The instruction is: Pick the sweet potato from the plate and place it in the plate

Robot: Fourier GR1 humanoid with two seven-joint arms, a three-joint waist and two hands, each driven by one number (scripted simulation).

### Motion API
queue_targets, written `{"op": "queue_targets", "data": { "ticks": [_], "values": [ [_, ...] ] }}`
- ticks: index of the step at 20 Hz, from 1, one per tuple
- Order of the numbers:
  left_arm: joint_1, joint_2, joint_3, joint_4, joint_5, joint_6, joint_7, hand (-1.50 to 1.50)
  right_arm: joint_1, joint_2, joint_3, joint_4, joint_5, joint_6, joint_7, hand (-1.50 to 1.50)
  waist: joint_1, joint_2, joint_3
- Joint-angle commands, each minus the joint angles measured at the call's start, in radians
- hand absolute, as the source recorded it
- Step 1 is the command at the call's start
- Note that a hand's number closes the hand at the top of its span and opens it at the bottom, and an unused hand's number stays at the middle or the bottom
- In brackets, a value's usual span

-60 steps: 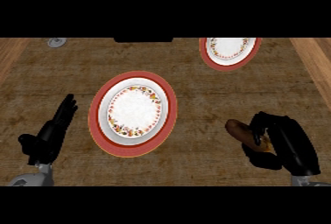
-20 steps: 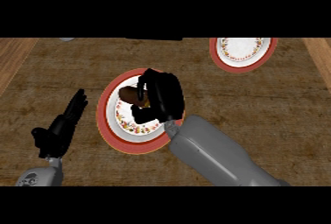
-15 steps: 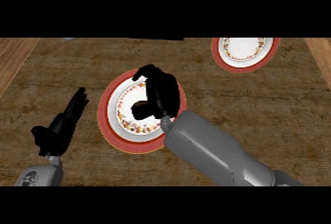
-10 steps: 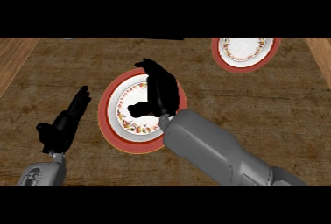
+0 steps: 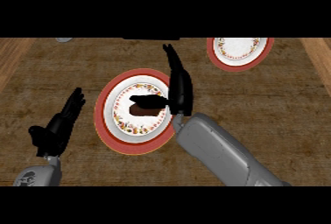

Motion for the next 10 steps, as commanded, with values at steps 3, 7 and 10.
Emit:
{"op": "queue_targets", "data": {
  "ticks": [3,7,10],
  "values": [
    [0.056,-0.006,0.005,-0.034,0.006,0.001,-0.008,0.00,0.241,-0.099,-0.175,-0.125,-0.201,0.165,-0.353,-1.50,-0.022,-0.006,0.001],
    [0.019,0.000,0.012,0.002,-0.009,0.008,0.001,0.00,0.372,-0.186,-0.212,-0.181,-0.251,0.349,-0.466,-1.50,-0.037,-0.010,-0.001],
    [0.040,-0.008,0.009,0.014,-0.016,0.001,-0.042,0.00,0.399,-0.215,-0.278,-0.108,-0.282,0.471,-0.607,-1.50,-0.031,-0.009,-0.001]
  ]
}}
